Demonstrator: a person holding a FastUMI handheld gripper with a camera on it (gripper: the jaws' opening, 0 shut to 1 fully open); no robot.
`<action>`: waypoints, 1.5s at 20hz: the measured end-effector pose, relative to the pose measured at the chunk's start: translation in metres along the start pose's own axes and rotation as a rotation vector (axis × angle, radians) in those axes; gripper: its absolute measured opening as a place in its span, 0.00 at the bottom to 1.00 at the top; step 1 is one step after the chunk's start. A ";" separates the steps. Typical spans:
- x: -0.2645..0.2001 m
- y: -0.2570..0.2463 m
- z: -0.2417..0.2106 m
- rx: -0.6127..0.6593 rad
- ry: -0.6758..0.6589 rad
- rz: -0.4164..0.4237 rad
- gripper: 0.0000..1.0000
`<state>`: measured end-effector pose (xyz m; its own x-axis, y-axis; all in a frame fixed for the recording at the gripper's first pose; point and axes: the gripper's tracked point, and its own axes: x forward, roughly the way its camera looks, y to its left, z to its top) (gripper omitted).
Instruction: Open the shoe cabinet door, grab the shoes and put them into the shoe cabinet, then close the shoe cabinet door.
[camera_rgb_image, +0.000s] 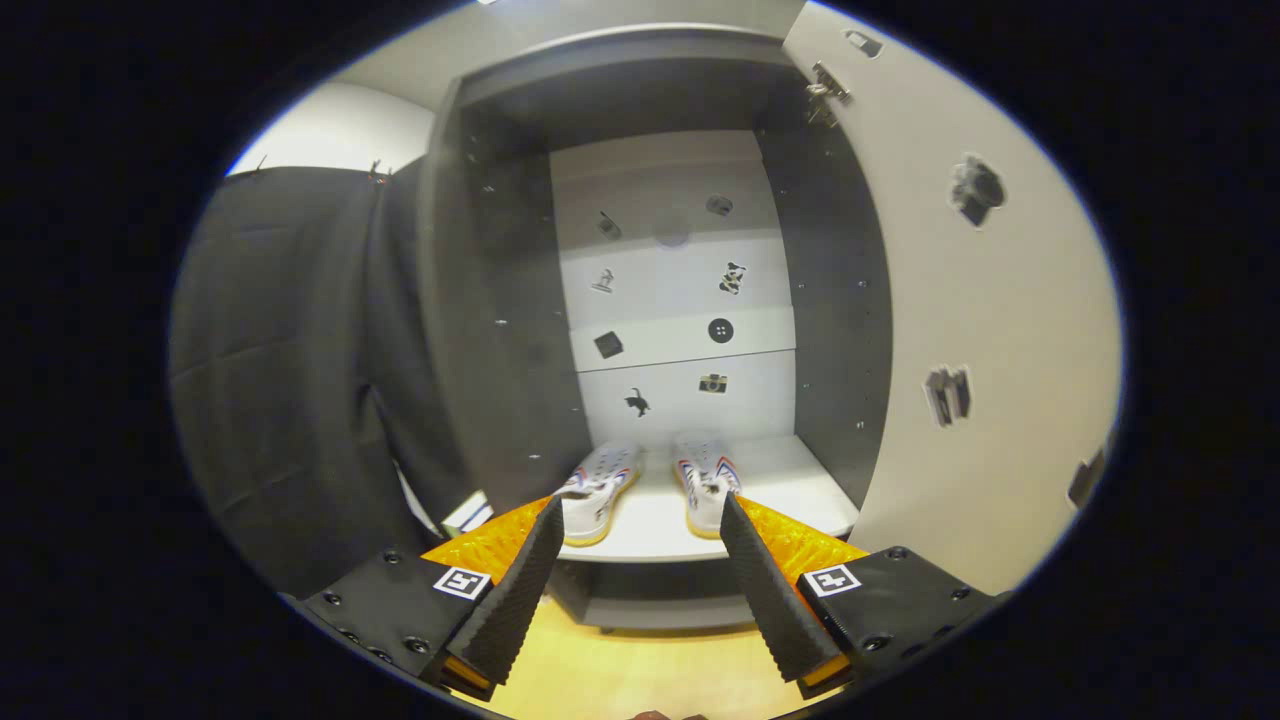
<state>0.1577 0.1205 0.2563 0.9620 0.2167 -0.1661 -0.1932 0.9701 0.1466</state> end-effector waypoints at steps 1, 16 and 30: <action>-0.021 0.002 -0.007 0.000 -0.004 0.009 0.98; -0.276 -0.071 -0.076 -0.090 0.011 -0.063 0.98; -0.285 -0.289 0.016 -0.120 -0.118 -0.264 0.97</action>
<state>-0.0574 -0.2236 0.2768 0.9963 -0.0519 -0.0682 0.0517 0.9987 -0.0037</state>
